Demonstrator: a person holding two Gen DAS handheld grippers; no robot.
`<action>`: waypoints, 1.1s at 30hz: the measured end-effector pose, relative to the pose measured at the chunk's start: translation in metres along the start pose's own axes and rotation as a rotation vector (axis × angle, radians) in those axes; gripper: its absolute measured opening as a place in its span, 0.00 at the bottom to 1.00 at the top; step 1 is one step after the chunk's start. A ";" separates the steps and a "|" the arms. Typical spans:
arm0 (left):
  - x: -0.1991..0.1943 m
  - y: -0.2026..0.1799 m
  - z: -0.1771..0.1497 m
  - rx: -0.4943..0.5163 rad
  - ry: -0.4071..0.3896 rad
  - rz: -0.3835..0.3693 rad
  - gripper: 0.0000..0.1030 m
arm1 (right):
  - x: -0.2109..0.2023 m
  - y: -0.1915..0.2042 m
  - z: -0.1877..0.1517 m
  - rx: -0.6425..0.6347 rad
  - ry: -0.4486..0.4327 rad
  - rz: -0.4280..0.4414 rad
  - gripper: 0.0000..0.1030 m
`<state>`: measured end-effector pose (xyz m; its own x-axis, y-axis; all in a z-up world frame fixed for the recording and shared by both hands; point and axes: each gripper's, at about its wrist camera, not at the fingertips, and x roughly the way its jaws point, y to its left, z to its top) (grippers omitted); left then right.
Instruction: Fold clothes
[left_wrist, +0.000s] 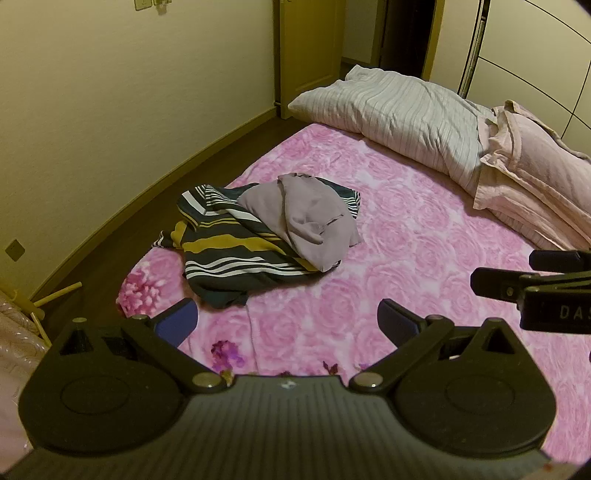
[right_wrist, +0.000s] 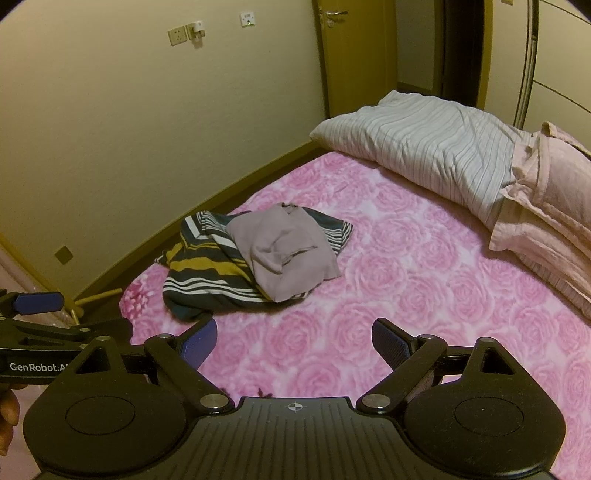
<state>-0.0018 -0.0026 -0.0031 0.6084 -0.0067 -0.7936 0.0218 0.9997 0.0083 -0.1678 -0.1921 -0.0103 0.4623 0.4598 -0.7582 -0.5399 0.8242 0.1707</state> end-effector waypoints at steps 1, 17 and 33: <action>0.000 0.000 0.000 -0.001 0.000 0.000 0.99 | 0.000 0.000 0.000 0.000 0.001 0.000 0.86; -0.002 -0.004 -0.001 -0.003 0.003 0.004 0.99 | 0.001 0.000 0.000 0.000 0.001 0.000 0.86; 0.005 -0.007 -0.002 -0.036 0.026 -0.011 0.99 | 0.004 -0.021 -0.004 0.009 0.011 0.006 0.86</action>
<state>-0.0005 -0.0100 -0.0087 0.5871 -0.0172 -0.8093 -0.0004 0.9998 -0.0215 -0.1581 -0.2091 -0.0193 0.4512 0.4612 -0.7640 -0.5364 0.8244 0.1809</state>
